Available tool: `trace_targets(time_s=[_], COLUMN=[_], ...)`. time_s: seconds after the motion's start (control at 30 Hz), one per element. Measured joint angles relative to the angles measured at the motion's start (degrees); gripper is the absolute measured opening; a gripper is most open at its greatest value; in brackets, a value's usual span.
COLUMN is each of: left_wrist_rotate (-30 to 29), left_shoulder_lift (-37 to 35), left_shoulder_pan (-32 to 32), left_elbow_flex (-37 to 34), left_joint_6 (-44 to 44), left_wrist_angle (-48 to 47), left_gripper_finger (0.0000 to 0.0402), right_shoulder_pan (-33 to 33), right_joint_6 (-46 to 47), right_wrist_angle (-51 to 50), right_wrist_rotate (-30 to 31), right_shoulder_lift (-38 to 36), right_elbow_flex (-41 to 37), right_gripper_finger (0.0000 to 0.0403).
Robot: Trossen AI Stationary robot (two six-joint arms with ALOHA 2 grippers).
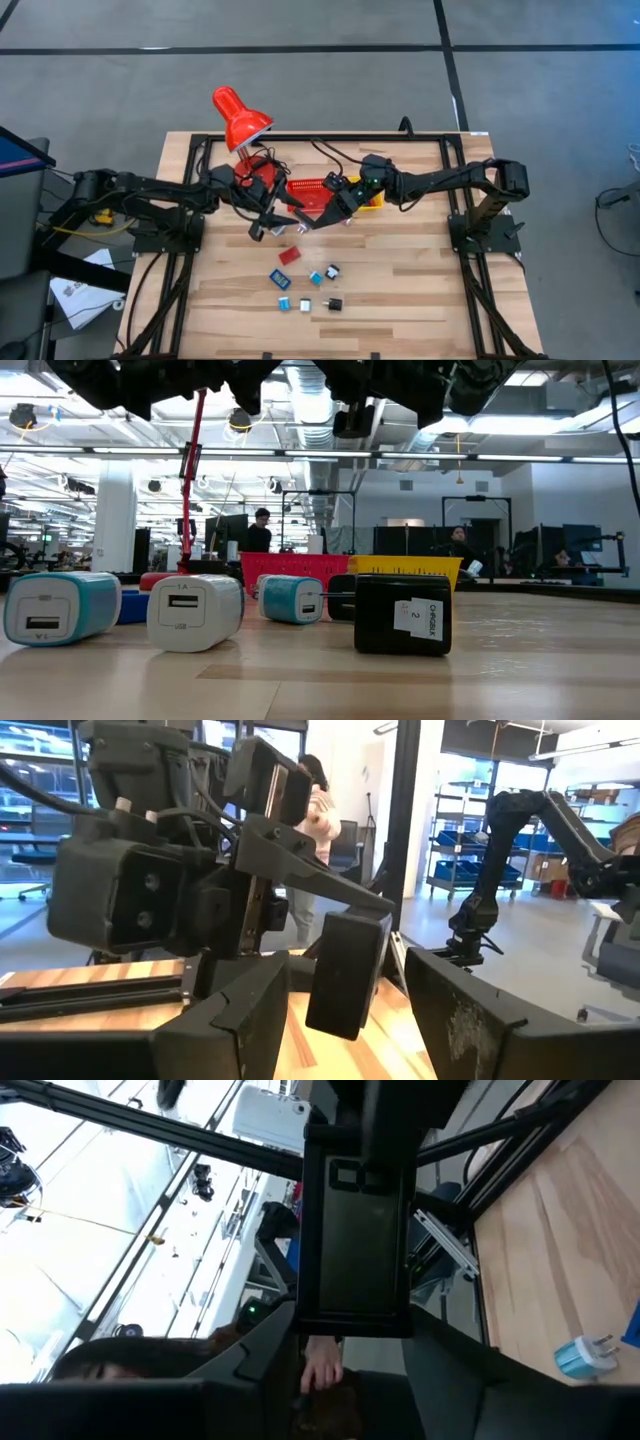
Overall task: Pick & Place Office items
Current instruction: Put the black digital timer into the yellow bin
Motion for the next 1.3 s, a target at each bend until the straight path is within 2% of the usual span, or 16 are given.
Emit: trace_targets(time_s=[0.13,0.4,0.6,0.87,1.1,1.3], left_wrist_rotate=[-0.02,-0.04,-0.06,-0.21,0.16,-0.22], left_shoulder_lift=[-1.16,-1.66,-1.66,-1.66,-1.68,-1.64], left_shoulder_pan=[0.0,0.0,0.0,0.0,0.0,0.0], left_elbow_flex=[0.0,0.0,0.0,0.0,0.0,-0.02], left_joint_6=[-0.02,-0.09,-0.09,-0.09,0.35,-0.59], left_wrist_angle=[-0.29,-0.85,-1.24,-1.22,-1.03,-1.2], left_gripper_finger=[0.0195,0.0195,0.019,0.0134,0.0072,0.0069], right_shoulder_pan=[0.23,0.23,0.23,0.15,-0.15,-2.19], right_joint_6=[-0.3,-0.47,-0.47,-0.57,-3.84,-5.68], right_wrist_angle=[-0.01,0.01,0.01,0.05,0.35,2.0], right_wrist_rotate=[-0.13,-0.19,-0.2,0.92,3.61,5.13], right_shoulder_lift=[0.0,0.0,0.0,0.0,-0.04,-0.04], right_elbow_flex=[0.0,0.0,0.0,0.0,0.0,0.0], right_gripper_finger=[0.016,0.0146,0.0158,0.0152,0.0182,0.0201])
